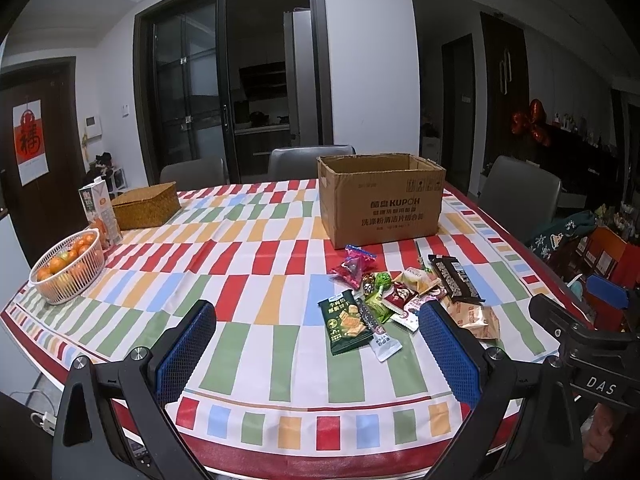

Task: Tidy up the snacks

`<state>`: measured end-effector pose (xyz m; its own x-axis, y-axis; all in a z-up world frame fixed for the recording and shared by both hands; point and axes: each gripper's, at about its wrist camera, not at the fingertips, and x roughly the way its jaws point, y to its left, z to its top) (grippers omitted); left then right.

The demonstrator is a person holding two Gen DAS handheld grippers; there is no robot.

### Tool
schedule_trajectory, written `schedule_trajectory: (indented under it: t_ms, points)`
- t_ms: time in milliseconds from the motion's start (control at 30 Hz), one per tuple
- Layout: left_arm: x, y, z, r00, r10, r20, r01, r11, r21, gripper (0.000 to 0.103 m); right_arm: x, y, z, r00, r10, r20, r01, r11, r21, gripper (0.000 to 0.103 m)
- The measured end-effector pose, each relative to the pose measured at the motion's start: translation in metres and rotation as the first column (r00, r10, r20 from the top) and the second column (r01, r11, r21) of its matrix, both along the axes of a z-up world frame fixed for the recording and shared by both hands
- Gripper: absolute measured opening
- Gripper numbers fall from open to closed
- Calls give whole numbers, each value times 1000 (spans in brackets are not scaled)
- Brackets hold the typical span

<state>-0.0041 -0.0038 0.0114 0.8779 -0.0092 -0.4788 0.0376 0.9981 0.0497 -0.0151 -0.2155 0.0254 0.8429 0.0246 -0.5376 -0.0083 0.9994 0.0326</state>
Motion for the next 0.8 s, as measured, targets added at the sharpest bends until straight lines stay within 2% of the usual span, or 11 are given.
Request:
schedule_trajectory:
  t_ms: [800]
  points:
    - [-1, -2, -1, 1000, -11, 18, 11, 1000, -5, 103, 0, -2, -1, 1000, 0, 2, 0, 1000, 2, 102]
